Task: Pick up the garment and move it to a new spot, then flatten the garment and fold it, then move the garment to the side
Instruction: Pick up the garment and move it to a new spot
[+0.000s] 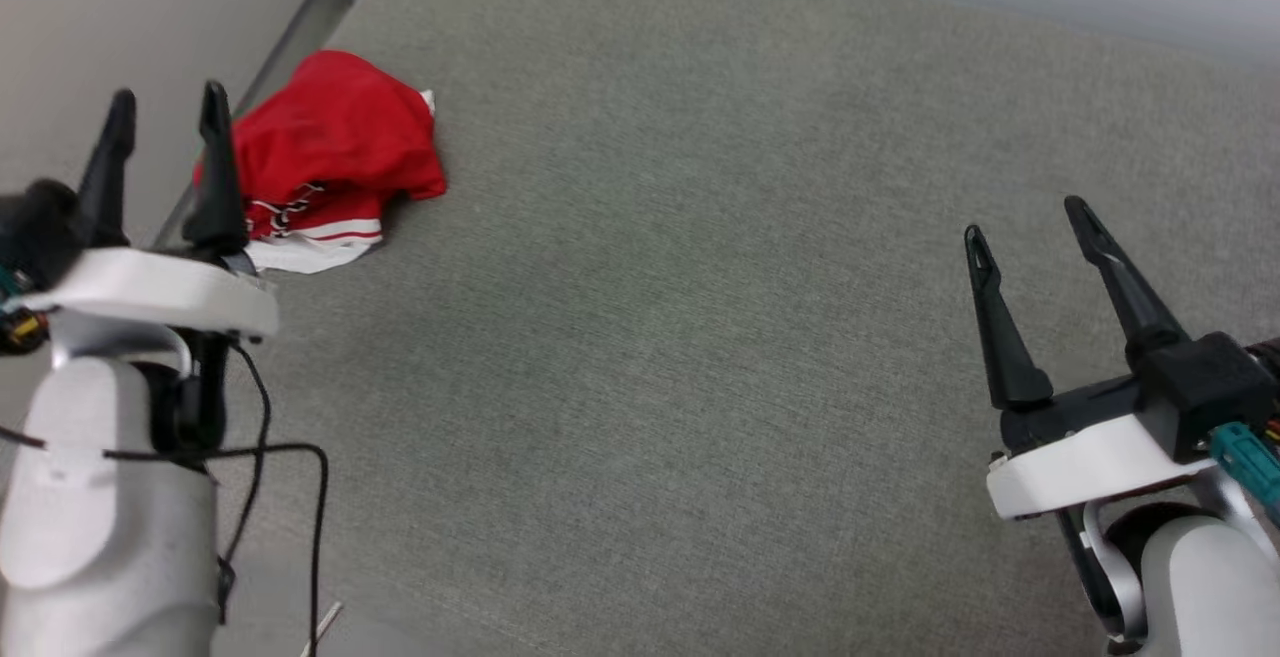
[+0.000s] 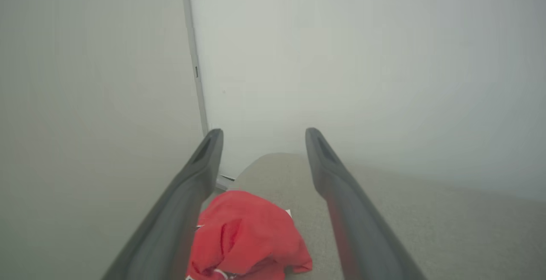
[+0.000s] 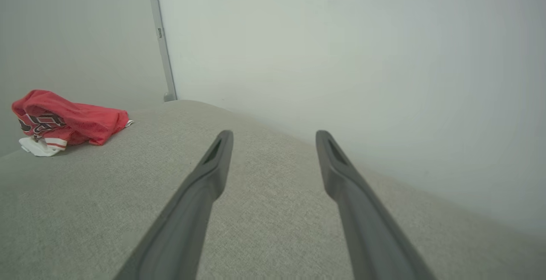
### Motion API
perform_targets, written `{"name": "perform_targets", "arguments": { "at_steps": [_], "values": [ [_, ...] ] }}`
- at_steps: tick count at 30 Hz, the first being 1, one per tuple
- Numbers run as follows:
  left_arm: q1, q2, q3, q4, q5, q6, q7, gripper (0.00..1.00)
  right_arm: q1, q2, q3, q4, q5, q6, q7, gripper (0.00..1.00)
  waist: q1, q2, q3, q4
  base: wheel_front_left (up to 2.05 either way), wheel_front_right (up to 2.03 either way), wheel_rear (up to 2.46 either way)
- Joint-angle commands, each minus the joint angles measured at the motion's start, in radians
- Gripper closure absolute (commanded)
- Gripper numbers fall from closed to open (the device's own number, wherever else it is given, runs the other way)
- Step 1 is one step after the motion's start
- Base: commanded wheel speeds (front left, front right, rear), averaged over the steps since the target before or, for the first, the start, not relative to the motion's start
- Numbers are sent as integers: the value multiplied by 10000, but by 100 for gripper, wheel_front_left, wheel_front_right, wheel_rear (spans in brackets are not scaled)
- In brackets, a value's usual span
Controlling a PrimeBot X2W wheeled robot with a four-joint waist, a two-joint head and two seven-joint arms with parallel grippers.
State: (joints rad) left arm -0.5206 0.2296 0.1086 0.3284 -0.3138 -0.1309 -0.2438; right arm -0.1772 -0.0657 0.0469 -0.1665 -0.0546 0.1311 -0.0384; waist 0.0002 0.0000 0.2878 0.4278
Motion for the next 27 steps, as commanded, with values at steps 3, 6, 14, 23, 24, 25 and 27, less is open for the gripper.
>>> {"name": "perform_targets", "arguments": {
  "at_steps": [3, 6, 14, 23, 24, 25, 27],
  "values": [
    [-1182, 690, -79, 455, -524, 4, 744, 0, -348, -110, -86, -277, -126, -7, 62, 0, -2, 0, 1138, -752, 0, 0, 0],
    [-2162, 1295, 22, 873, -1203, 5, 1913, 0, -575, -133, -109, -485, -73, -7, 83, 0, -2, 0, 1668, -992, 0, 0, 0],
    [-4009, 2640, 104, 2328, -2637, 4, 5738, 0, -1206, -188, -38, -797, -84, -7, -11, 0, -2, 0, 2983, -1535, 0, 0, 0],
    [-4530, 3199, 75, 4434, -3427, 350, 9219, 0, -1807, -204, 177, -937, -264, -7, -96, 0, -2, 0, 4002, -1904, 0, 0, 0],
    [-4490, 3194, 74, 4677, -3486, 418, 9504, 0, -1841, -202, 173, -945, -289, -7, -113, 0, -2, 0, 4064, -1929, 0, 0, 0],
    [-4440, 3176, 60, 4939, -3555, 454, 9777, 0, -1882, -200, 176, -941, -296, -7, -130, 0, -2, 0, 4114, -1952, 0, 0, 0],
    [-4280, 3057, 54, 5487, -3666, 581, 10183, 0, -1965, -185, 186, -938, -281, -7, -154, 0, -2, 0, 4192, -2009, 0, 0, 0]
  ]
}}
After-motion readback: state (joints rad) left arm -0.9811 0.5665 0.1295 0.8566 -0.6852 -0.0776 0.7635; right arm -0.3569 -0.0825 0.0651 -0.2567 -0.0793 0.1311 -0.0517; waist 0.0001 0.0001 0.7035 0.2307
